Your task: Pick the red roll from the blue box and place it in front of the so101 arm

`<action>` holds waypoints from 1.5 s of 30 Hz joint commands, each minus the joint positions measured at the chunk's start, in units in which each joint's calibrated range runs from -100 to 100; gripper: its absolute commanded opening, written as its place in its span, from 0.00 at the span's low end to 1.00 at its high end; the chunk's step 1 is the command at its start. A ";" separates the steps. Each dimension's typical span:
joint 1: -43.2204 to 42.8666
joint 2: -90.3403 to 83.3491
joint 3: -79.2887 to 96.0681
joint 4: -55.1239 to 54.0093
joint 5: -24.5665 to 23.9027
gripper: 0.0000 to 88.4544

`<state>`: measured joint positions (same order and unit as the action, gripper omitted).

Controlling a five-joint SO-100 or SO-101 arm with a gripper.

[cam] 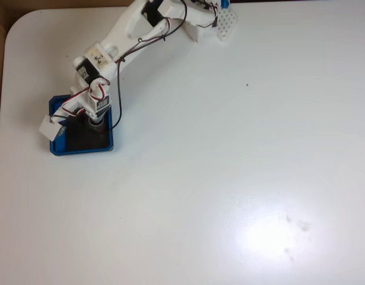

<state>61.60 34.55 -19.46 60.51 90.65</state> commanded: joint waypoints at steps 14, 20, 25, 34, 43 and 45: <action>0.68 -7.79 -2.55 0.55 -0.29 0.00; 0.78 -10.47 -2.28 1.12 -0.29 0.00; 0.78 -10.55 -2.37 1.12 -0.29 0.00; 0.39 -16.90 -2.10 1.12 -0.29 0.00; 0.29 -26.19 -2.01 1.21 -0.29 0.01; 0.19 -27.69 -2.01 1.21 -0.29 0.01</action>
<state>61.80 12.28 -19.46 61.17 90.57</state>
